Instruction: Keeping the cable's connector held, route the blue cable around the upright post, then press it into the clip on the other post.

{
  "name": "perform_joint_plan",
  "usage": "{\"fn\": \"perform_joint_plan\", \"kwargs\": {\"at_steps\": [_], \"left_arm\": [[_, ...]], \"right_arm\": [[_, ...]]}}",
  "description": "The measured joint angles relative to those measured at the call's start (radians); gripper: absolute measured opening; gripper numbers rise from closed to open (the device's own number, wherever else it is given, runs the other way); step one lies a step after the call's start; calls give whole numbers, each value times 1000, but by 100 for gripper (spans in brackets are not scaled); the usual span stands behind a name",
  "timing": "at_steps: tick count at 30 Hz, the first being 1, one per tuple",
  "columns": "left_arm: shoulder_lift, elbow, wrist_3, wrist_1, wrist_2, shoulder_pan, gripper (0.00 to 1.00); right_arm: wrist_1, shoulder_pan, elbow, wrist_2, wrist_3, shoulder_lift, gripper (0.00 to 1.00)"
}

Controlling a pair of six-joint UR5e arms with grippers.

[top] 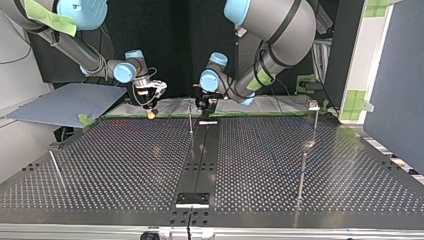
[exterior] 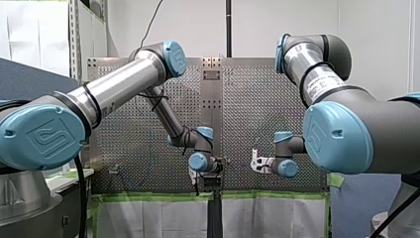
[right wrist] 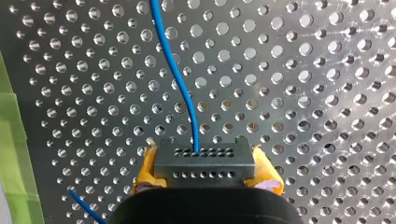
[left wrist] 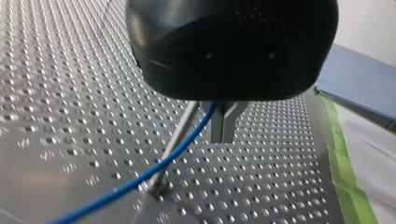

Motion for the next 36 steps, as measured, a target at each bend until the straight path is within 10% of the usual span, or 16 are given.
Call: {"fn": "perform_joint_plan", "kwargs": {"at_steps": [36], "left_arm": [[-7,47,33,-3,1,35,2]], "right_arm": [[-33,-45,-10,-2,24,3,0]]}}
